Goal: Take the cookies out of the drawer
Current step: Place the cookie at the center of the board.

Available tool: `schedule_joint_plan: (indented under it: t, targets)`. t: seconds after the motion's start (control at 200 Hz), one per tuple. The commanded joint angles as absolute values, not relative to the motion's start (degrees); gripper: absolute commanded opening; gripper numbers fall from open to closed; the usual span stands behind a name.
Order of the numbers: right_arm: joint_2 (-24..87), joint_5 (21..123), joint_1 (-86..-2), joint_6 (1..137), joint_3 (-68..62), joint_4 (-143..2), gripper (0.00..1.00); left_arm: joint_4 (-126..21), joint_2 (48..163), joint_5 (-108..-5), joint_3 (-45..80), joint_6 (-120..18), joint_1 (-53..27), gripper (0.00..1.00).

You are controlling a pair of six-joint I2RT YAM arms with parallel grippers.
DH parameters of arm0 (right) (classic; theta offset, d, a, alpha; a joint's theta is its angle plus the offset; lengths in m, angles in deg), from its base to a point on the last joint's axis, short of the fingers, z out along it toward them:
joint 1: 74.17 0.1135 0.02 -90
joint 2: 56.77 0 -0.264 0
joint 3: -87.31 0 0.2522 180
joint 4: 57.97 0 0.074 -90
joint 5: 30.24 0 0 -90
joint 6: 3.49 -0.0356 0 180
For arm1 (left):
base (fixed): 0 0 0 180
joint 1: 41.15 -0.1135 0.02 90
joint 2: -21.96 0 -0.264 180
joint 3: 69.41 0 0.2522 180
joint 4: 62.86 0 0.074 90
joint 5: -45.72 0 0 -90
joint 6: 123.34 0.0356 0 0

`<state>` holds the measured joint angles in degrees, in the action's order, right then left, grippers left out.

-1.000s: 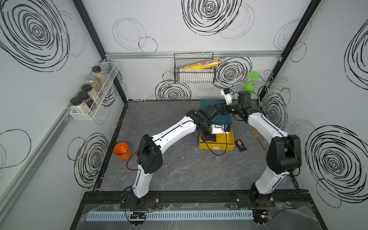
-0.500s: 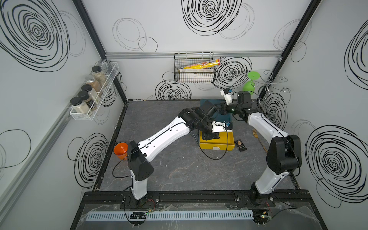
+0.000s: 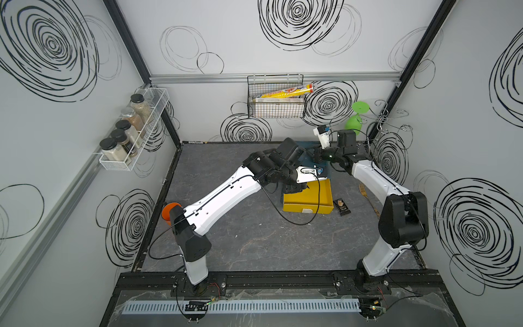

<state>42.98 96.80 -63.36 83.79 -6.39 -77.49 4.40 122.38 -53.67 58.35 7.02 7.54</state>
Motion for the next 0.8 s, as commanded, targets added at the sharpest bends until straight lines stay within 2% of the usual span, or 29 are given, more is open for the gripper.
schedule_joint_plan:
  t: [0.0, 0.14, 0.315, 0.571, 0.796]
  targets:
    - [45.81, 93.20, -63.01, 84.74, -3.88, -87.29, 0.00, 1.51, 117.07, -49.57, 58.05, 4.57, 5.67, 0.38]
    - [46.17, 93.25, -63.03, 84.76, -4.30, -87.55, 0.00, -0.43, 113.46, -48.44, 54.26, 3.13, 2.13, 0.38]
    - [46.19, 93.25, -63.01, 84.98, -4.24, -87.58, 0.00, -5.27, 111.60, -50.35, 45.47, 0.53, -6.98, 0.39]
    - [46.26, 93.20, -63.03, 85.63, -4.02, -87.97, 0.00, -15.05, 114.60, -54.41, 31.32, -2.38, -14.82, 0.40]
    - [47.13, 92.65, -63.05, 85.90, -4.11, -88.52, 0.00, -19.68, 122.39, -55.86, 26.51, -7.47, -17.96, 0.41]
